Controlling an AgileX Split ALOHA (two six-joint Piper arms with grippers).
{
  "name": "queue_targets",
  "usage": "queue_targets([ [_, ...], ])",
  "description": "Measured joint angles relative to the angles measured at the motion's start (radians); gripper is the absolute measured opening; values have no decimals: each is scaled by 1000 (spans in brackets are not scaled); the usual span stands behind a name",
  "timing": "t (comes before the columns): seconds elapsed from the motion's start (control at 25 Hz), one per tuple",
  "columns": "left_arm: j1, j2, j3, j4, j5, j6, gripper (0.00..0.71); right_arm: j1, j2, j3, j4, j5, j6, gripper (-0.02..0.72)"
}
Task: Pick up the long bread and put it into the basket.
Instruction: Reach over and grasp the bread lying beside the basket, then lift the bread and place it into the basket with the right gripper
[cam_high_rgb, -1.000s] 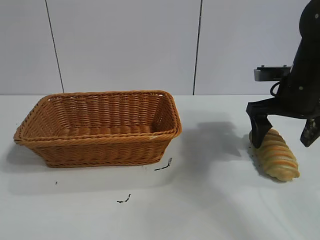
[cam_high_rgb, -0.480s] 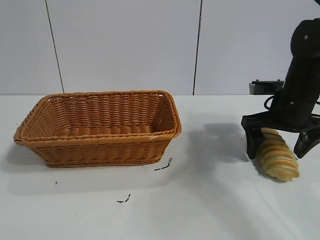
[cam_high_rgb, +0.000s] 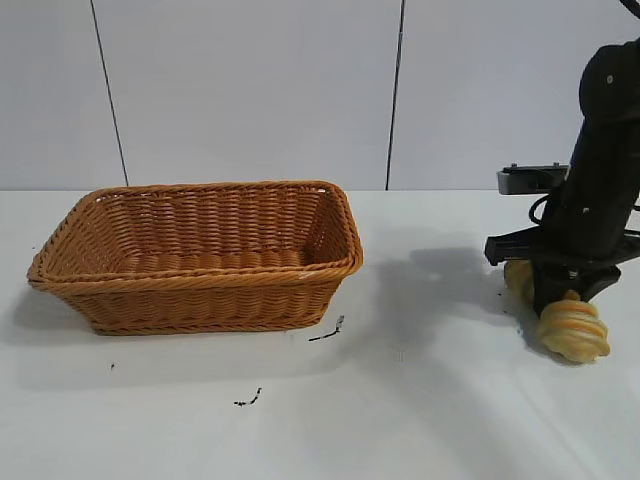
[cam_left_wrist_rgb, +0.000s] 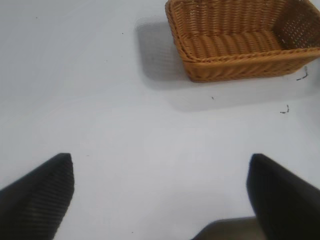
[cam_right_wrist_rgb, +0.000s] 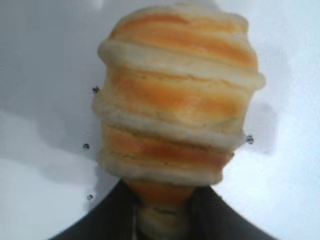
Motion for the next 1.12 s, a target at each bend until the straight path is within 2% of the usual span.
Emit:
queue_targets([
  [0.24, 0, 0, 0, 0, 0, 0, 692, 53, -15, -266, -12, 156, -14, 130],
  [0.4, 0, 0, 0, 0, 0, 0, 692, 112, -15, -448, -19, 186, -38, 127],
  [0.48, 0, 0, 0, 0, 0, 0, 692, 144, -15, -521, -16, 187, -72, 127],
  [0.64, 0, 0, 0, 0, 0, 0, 692, 222, 18, -683, 23, 189, -189, 111],
  [0.8, 0, 0, 0, 0, 0, 0, 692, 307, 95, -811, 113, 189, -313, 111],
  [0.96, 0, 0, 0, 0, 0, 0, 692, 399, 158, -845, 183, 193, -463, 111],
  [1.12, 0, 0, 0, 0, 0, 0, 692, 477, 220, -845, 199, 212, -627, 109],
])
